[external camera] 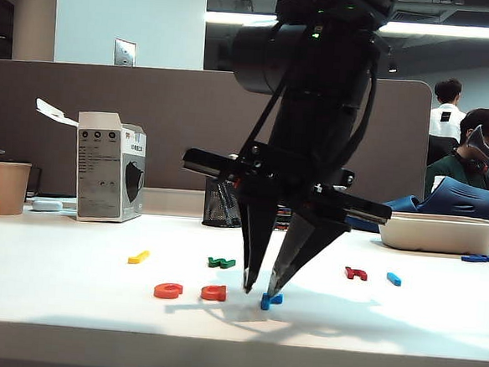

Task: Select the appropriate letters from the row of letter magnets placed on the table to arrange into the word "car".

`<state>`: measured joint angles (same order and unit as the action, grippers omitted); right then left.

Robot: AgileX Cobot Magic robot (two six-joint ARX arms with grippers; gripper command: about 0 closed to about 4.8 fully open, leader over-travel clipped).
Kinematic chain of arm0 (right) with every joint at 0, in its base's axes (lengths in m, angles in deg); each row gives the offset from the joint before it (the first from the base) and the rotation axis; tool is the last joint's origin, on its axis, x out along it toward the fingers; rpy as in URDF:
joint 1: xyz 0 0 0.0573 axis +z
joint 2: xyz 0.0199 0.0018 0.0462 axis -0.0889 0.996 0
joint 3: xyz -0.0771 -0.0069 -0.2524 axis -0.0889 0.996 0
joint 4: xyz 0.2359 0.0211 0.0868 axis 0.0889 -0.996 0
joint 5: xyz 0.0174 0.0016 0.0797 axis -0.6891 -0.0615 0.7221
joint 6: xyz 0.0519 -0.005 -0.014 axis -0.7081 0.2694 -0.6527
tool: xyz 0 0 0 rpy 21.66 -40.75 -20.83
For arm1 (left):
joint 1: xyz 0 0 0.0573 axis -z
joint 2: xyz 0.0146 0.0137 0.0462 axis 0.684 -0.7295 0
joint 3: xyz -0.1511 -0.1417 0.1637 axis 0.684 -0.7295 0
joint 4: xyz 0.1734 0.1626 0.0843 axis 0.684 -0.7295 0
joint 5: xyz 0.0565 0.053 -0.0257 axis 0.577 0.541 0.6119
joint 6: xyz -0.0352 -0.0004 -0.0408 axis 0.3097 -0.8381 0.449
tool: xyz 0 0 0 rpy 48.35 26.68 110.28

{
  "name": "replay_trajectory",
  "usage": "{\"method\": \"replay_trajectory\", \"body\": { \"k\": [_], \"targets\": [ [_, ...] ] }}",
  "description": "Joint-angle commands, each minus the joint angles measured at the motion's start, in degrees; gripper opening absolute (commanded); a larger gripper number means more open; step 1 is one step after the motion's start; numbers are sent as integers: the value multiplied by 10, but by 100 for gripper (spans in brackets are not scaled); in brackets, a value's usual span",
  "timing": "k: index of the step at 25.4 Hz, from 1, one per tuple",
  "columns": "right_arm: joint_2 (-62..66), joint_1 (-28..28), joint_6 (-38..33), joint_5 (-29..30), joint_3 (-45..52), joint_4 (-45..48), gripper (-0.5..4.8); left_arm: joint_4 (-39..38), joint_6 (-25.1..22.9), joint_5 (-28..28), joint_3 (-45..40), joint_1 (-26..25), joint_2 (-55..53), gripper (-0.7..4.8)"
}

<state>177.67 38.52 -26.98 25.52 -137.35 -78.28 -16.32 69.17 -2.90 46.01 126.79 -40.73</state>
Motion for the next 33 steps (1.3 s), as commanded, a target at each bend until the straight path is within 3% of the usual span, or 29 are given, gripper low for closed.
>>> {"method": "replay_trajectory", "body": {
  "k": [1,19,28,33],
  "targets": [
    [-3,0,-5,2,-2,5,96,3,-1,2,1,0,1,-5],
    [-36,-23,33,-6,-16,-45,95,3,-1,2,1,0,1,-5],
    [-167,-95,89,-31,-42,-55,94,3,-1,2,1,0,1,-5],
    [-244,-123,151,-41,-63,-60,9,3,-1,2,1,0,1,-5]
  ]
}}
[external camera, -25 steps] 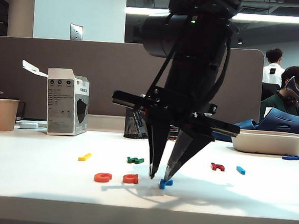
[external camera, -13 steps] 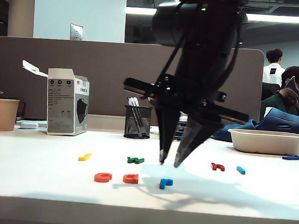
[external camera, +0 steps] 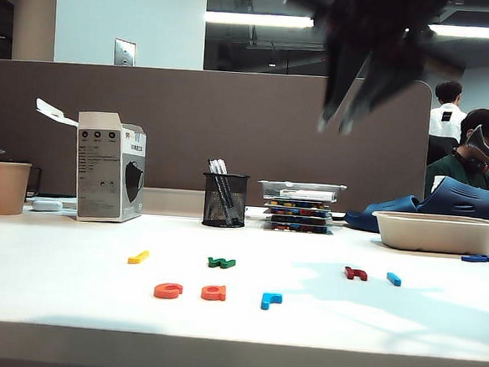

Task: Select the appropriate letters from the row of letter magnets placed on the table to arrange into the word "car".

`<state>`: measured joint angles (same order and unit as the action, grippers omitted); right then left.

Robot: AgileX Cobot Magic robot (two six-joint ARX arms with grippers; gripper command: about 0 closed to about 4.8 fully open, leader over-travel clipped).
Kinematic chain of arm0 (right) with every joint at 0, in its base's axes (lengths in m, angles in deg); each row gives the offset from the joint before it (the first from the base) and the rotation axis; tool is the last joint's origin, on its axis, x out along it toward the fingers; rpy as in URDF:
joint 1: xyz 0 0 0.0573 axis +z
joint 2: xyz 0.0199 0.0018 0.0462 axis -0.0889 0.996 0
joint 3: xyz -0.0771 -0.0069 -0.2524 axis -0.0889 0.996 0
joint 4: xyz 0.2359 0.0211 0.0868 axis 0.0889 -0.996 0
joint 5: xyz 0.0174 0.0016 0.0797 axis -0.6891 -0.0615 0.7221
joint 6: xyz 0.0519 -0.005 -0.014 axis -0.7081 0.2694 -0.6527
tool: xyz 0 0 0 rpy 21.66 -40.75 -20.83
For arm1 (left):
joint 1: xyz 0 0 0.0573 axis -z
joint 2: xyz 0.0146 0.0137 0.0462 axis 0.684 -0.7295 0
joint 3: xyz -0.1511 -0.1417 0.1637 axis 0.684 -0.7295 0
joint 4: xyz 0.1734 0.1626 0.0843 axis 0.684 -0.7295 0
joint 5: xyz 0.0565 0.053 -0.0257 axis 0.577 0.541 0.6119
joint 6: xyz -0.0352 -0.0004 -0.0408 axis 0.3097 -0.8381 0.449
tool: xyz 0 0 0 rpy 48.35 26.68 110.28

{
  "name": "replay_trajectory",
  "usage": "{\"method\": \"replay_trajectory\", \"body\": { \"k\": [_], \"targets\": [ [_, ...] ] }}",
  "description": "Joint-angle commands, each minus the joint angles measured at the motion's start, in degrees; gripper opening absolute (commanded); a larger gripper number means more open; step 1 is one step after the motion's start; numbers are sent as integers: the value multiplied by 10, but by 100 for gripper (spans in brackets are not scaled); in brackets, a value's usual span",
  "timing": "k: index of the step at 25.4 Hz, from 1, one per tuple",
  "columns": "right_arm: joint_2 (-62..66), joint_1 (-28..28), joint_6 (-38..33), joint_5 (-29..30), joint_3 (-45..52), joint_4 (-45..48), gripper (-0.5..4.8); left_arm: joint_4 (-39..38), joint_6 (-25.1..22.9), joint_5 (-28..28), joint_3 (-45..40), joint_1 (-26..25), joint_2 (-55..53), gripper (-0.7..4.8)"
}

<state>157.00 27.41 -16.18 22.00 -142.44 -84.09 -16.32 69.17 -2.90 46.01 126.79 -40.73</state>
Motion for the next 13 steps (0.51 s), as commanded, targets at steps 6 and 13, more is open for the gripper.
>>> {"method": "replay_trajectory", "body": {
  "k": [6,13],
  "targets": [
    [-146,-61,94,-27,-19,17,-6,7,0,2,1,0,1,-5],
    [-253,-186,140,-37,-19,37,-6,35,-1,2,1,0,1,-5]
  ]
}}
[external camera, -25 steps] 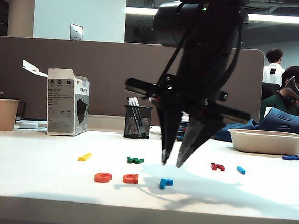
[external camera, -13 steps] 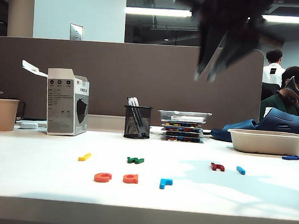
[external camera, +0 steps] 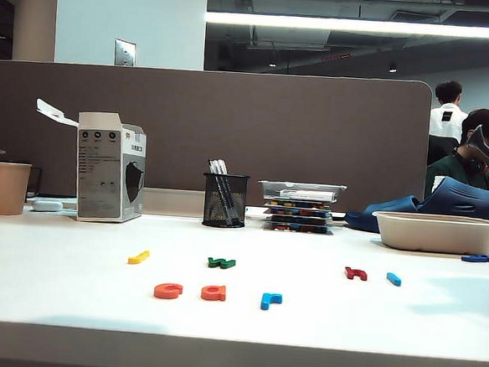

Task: Select the appropriate letters from the row of letter magnets placed on the table to arrange into the word "car".

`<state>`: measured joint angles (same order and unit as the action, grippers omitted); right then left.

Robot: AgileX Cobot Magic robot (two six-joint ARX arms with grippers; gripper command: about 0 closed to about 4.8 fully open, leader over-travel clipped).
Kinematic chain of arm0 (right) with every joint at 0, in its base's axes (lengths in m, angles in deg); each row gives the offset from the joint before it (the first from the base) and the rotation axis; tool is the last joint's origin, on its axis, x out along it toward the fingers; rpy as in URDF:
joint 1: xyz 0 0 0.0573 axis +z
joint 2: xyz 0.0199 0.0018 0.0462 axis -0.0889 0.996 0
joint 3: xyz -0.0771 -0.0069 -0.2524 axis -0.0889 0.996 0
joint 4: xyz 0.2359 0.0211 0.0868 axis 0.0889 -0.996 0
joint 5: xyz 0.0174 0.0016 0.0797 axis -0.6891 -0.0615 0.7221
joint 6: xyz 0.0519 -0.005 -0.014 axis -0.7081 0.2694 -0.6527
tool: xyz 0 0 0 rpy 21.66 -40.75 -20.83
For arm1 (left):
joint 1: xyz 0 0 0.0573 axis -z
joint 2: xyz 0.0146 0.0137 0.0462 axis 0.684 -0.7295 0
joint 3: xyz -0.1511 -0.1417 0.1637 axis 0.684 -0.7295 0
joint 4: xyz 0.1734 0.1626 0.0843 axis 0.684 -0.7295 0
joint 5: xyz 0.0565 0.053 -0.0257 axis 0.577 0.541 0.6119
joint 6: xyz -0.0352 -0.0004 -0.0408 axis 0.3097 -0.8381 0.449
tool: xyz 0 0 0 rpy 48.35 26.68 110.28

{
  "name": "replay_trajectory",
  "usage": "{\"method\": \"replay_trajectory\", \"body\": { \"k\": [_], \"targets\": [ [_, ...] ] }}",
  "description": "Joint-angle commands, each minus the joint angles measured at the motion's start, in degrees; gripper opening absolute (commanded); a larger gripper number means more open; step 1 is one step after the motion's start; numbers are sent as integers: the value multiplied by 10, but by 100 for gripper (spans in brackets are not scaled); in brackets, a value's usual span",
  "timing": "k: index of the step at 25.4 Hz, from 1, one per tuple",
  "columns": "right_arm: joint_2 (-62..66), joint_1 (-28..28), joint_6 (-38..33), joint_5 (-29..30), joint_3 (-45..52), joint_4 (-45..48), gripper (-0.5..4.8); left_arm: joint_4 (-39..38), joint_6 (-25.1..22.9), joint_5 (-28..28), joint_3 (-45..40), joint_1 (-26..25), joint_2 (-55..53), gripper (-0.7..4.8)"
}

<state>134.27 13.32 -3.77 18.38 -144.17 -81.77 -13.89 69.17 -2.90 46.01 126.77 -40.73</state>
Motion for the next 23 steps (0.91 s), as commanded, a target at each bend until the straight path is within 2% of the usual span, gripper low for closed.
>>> {"method": "replay_trajectory", "body": {
  "k": [1,2,4,7,18,20,23],
  "targets": [
    [-37,-73,28,4,-2,14,-6,10,-1,2,1,0,1,-5],
    [-45,-97,38,13,-2,12,-6,11,-1,2,1,0,1,-5],
    [-68,-200,49,100,-1,4,-6,11,-1,2,1,0,1,-5],
    [-75,-278,47,174,0,-5,-6,16,0,3,1,0,1,-5],
    [-81,-273,46,172,0,-11,-6,14,-13,9,2,0,2,-5],
    [-85,-273,46,172,1,-14,-6,26,-77,8,2,-2,2,-5],
    [-91,-273,46,172,4,-14,-6,82,-241,9,2,-13,2,-5]
  ]
}}
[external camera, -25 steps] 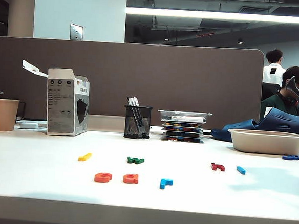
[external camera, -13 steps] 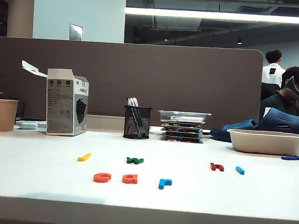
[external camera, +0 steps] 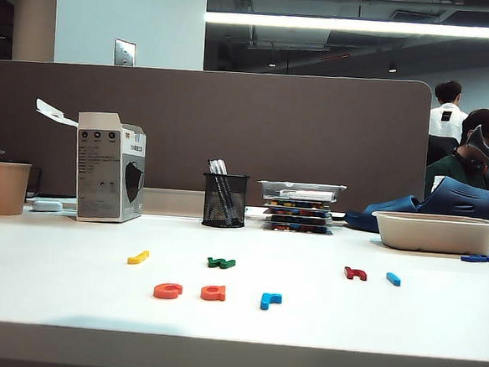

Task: Select the appropriate letters from the row of letter magnets placed on the table to arrange into the word "car".

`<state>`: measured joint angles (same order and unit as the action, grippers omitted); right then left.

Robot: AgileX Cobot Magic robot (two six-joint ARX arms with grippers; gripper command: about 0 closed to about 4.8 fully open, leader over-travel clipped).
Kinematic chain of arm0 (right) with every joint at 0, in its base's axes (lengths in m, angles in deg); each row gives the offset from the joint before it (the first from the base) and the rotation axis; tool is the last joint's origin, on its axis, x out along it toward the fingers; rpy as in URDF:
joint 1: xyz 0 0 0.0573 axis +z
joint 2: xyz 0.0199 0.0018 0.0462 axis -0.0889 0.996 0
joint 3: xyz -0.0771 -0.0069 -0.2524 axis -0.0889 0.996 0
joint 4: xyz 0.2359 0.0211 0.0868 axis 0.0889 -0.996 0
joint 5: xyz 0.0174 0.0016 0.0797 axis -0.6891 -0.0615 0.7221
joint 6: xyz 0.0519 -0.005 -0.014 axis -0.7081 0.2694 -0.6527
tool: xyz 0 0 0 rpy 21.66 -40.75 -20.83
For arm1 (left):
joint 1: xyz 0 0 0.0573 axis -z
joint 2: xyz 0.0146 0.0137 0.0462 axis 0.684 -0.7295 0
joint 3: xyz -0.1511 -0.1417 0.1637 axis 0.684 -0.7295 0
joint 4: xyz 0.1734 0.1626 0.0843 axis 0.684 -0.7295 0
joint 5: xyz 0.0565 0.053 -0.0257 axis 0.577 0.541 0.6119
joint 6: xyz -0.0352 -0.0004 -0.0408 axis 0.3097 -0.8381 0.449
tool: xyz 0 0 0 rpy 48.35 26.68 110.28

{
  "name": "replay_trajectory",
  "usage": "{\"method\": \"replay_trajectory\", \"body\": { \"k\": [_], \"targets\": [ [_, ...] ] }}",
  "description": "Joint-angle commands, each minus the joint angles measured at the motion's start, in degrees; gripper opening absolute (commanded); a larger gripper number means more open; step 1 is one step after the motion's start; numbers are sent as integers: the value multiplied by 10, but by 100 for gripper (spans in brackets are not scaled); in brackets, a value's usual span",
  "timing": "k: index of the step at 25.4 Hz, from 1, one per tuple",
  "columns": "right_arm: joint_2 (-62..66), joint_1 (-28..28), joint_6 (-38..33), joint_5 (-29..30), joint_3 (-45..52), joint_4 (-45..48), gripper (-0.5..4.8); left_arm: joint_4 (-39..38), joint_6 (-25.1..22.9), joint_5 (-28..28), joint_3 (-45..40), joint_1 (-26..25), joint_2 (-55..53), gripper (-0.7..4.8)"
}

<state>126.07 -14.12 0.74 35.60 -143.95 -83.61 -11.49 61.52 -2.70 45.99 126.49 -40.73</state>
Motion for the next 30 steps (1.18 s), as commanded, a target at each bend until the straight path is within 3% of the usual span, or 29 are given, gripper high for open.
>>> {"method": "replay_trajectory", "body": {
  "k": [1,6,7,8,10,11,17,30],
  "targets": [
    [-12,2,0,-2,5,6,-6,80,-204,6,2,-16,3,-5],
    [-39,9,-10,-17,35,11,-6,216,-390,-31,4,-72,6,-5],
    [-51,9,-10,-18,48,12,-6,270,-447,-79,6,-106,10,-6],
    [-56,9,-10,-18,54,14,-6,295,-472,-104,6,-123,12,-5],
    [-78,8,-10,-28,81,27,-6,386,-547,-222,6,-210,14,-5],
    [-83,8,-10,-28,87,33,-6,409,-561,-259,6,-241,14,-5],
    [-113,6,-9,-50,122,57,-6,479,-592,-400,6,-406,14,-5],
    [-169,-31,-9,-50,195,121,-6,460,-615,-519,5,-735,49,-5]
  ]
}}
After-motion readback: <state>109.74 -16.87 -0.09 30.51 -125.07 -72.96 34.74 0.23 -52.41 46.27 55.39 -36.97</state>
